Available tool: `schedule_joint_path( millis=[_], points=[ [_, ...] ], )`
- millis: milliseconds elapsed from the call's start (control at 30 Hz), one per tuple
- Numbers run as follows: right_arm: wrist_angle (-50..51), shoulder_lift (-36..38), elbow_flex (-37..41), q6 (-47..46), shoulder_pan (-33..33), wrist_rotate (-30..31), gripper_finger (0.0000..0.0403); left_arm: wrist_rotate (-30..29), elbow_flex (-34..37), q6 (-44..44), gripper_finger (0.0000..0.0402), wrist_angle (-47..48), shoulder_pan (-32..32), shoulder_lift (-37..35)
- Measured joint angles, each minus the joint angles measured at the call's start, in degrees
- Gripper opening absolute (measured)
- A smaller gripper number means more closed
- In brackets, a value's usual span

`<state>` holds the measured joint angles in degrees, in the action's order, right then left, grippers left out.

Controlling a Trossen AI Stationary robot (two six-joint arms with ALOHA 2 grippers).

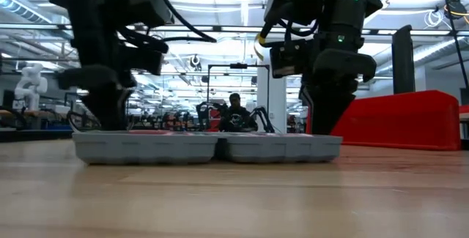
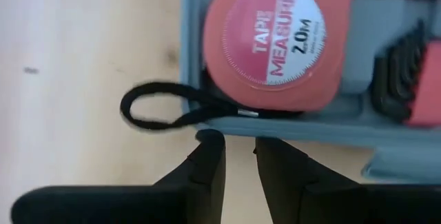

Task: Prefit tool cases
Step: Adjust tools inside the tool box

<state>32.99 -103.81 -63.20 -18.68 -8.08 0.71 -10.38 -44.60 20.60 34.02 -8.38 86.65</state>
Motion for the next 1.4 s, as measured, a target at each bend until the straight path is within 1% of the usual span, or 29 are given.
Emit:
schedule_joint_path(
  millis=[67,200,267,400,467,533,667,800,967,1133,1233,1400],
  points=[
    [0.32,0.0,0.0,-0.94,-0.03,0.65,0.0,-1.54,0.03,-0.67,0.0086,-0.68,1.98,0.0],
    [4.23,1.57,-0.07,-3.59,0.15,6.94,0.0,-2.2,-0.23,-1.42,0.0086,-0.8,4.68,-0.41],
    [6.56,3.82,-0.15,-4.87,0.24,8.55,0.0,-1.98,-0.33,-1.44,0.0086,0.27,4.93,-1.0],
    [6.51,9.32,-0.15,-5.93,0.04,8.63,0.0,-1.81,-0.32,-1.49,0.0086,0.76,4.44,-1.67],
    [2.41,11.18,-0.23,-5.31,0.13,7.88,0.0,-1.85,-0.32,-1.49,0.0086,0.77,4.33,-1.95],
    [-2.64,11.51,-0.26,-3.67,0.41,5.78,0.0,-1.92,-0.32,-1.49,0.0086,0.79,4.23,-1.99],
    [-9.96,8.62,-0.26,-0.63,1.76,3.4,0.0,-3.19,-0.53,-1.46,0.0086,0.97,4.22,-2.01],
    [-13.85,3.86,-0.24,0.79,3.06,3.63,0.0,-6.18,-2.0,-0.17,0.0086,1.41,3.85,-3.12],
    [-14.54,0.06,-0.18,1.62,3.91,3.41,0.0,-9.06,-3.77,-1.81,0.0086,1.39,2.77,-8.05],
    [-16.6,-0.87,-0.16,2.73,4.0,2.88,0.0,-12.29,-4.17,-2.37,0.0086,1.33,2.34,-13.71],
    [-18.57,-0.9,-0.17,2.95,4.0,1.9,0.0,-13.32,-4.17,-1.95,0.0086,1.18,2.23,-16.0],
    [-18.5,-2.86,-0.27,3.0,3.98,1.85,0.0,-14.34,-4.17,-1.88,0.0086,0.97,2.23,-18.49]
  ],
)
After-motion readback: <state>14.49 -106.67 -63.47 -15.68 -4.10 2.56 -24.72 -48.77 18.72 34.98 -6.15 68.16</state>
